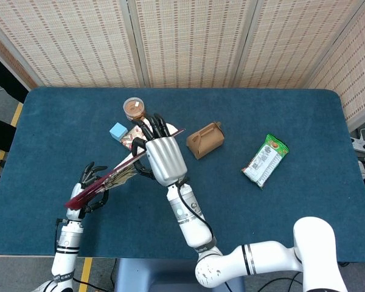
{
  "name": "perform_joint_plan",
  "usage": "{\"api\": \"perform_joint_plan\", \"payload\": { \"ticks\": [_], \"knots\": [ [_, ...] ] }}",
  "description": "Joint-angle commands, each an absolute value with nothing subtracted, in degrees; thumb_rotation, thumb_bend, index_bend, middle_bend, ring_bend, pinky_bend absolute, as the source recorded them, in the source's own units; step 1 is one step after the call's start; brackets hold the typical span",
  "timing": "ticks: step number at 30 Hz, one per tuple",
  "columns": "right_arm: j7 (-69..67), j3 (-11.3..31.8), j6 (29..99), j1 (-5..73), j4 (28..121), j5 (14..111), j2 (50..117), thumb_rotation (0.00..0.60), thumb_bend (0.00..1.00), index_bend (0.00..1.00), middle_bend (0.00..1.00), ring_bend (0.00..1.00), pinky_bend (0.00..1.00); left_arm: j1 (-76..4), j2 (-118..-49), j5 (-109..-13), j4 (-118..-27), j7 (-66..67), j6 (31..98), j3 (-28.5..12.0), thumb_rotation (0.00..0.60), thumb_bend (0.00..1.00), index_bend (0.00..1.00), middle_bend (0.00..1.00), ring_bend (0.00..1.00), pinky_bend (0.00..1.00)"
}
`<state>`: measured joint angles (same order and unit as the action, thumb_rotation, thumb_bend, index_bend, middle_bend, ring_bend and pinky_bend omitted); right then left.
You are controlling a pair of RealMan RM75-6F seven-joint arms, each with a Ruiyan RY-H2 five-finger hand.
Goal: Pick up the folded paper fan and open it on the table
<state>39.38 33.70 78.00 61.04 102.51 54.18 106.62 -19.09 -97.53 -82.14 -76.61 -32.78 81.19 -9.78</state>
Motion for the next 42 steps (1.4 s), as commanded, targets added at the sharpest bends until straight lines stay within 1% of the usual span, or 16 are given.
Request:
{"api": "perform_joint_plan", "payload": {
  "ticks": [1, 4, 7, 9, 14, 17, 18, 23, 26, 34, 37, 40, 41, 42],
  "knots": [
    [38.5, 31.6, 78.3, 58.5, 106.1, 56.3, 103.0, 0.600, 0.61, 0.76, 0.14, 0.00, 0.00, -19.7, -98.2, -82.0, -73.8, -31.3, 81.2, -10.6, 0.600, 0.68, 0.79, 0.22, 0.00, 0.05],
    [37.9, 29.0, 78.5, 56.1, 109.0, 58.7, 99.7, 0.600, 0.61, 0.76, 0.14, 0.00, 0.00, -20.4, -98.4, -82.2, -70.5, -30.5, 80.7, -10.9, 0.600, 0.66, 0.74, 0.22, 0.00, 0.05],
    [35.9, 25.4, 79.2, 53.0, 111.5, 62.5, 96.4, 0.600, 0.61, 0.76, 0.14, 0.00, 0.00, -20.8, -98.3, -83.3, -66.9, -30.9, 80.7, -10.5, 0.600, 0.63, 0.68, 0.22, 0.00, 0.04],
    [34.6, 23.2, 79.7, 51.3, 112.2, 64.7, 94.8, 0.600, 0.61, 0.76, 0.14, 0.00, 0.00, -20.9, -98.3, -83.7, -65.2, -31.4, 80.9, -10.3, 0.600, 0.62, 0.66, 0.22, 0.00, 0.04],
    [30.5, 17.4, 82.0, 46.6, 112.0, 71.6, 92.2, 0.600, 0.61, 0.76, 0.16, 0.00, 0.00, -20.9, -98.7, -83.7, -61.8, -32.7, 80.9, -10.1, 0.600, 0.61, 0.62, 0.22, 0.00, 0.04],
    [28.1, 14.7, 83.5, 44.2, 111.0, 74.9, 91.7, 0.600, 0.61, 0.76, 0.16, 0.00, 0.00, -20.9, -99.3, -83.6, -59.9, -33.5, 80.9, -10.1, 0.600, 0.60, 0.59, 0.22, 0.00, 0.03],
    [27.7, 13.8, 83.9, 43.5, 110.5, 75.9, 91.6, 0.600, 0.61, 0.76, 0.16, 0.00, 0.00, -20.9, -99.4, -83.6, -59.3, -33.7, 80.8, -10.1, 0.600, 0.59, 0.58, 0.22, 0.00, 0.03],
    [24.2, 10.3, 86.5, 40.1, 107.0, 80.4, 92.9, 0.600, 0.61, 0.76, 0.16, 0.00, 0.00, -21.0, -100.2, -83.2, -56.1, -35.1, 80.4, -10.0, 0.600, 0.58, 0.46, 0.21, 0.00, 0.03],
    [21.5, 9.3, 87.7, 38.4, 104.5, 81.8, 94.7, 0.600, 0.61, 0.75, 0.16, 0.00, 0.00, -21.0, -100.8, -83.0, -54.3, -36.0, 80.2, -10.0, 0.600, 0.57, 0.39, 0.21, 0.00, 0.03],
    [17.1, 5.7, 88.3, 34.3, 99.3, 83.8, 97.7, 0.600, 0.61, 0.75, 0.17, 0.00, 0.00, -20.9, -102.3, -83.0, -48.7, -37.3, 80.1, -9.5, 0.600, 0.56, 0.33, 0.20, 0.00, 0.03],
    [16.5, 3.7, 89.0, 32.5, 97.3, 85.7, 98.0, 0.600, 0.61, 0.74, 0.17, 0.00, 0.00, -21.1, -103.1, -83.2, -45.9, -37.5, 79.8, -9.1, 0.600, 0.56, 0.28, 0.18, 0.00, 0.03],
    [16.0, 1.5, 89.3, 30.7, 94.6, 87.5, 98.4, 0.600, 0.61, 0.69, 0.17, 0.00, 0.00, -21.4, -103.9, -83.0, -43.0, -37.5, 78.2, -8.6, 0.600, 0.56, 0.20, 0.16, 0.00, 0.02],
    [15.7, 0.6, 88.9, 30.2, 93.4, 88.1, 98.4, 0.600, 0.61, 0.66, 0.17, 0.00, 0.00, -21.5, -104.4, -82.8, -41.9, -37.5, 77.5, -8.5, 0.600, 0.55, 0.17, 0.15, 0.00, 0.01],
    [15.6, 0.3, 88.7, 30.1, 93.2, 88.1, 98.4, 0.600, 0.61, 0.62, 0.17, 0.00, 0.00, -21.6, -104.5, -82.8, -41.6, -37.5, 77.3, -8.5, 0.600, 0.55, 0.16, 0.14, 0.00, 0.01]
  ]
}}
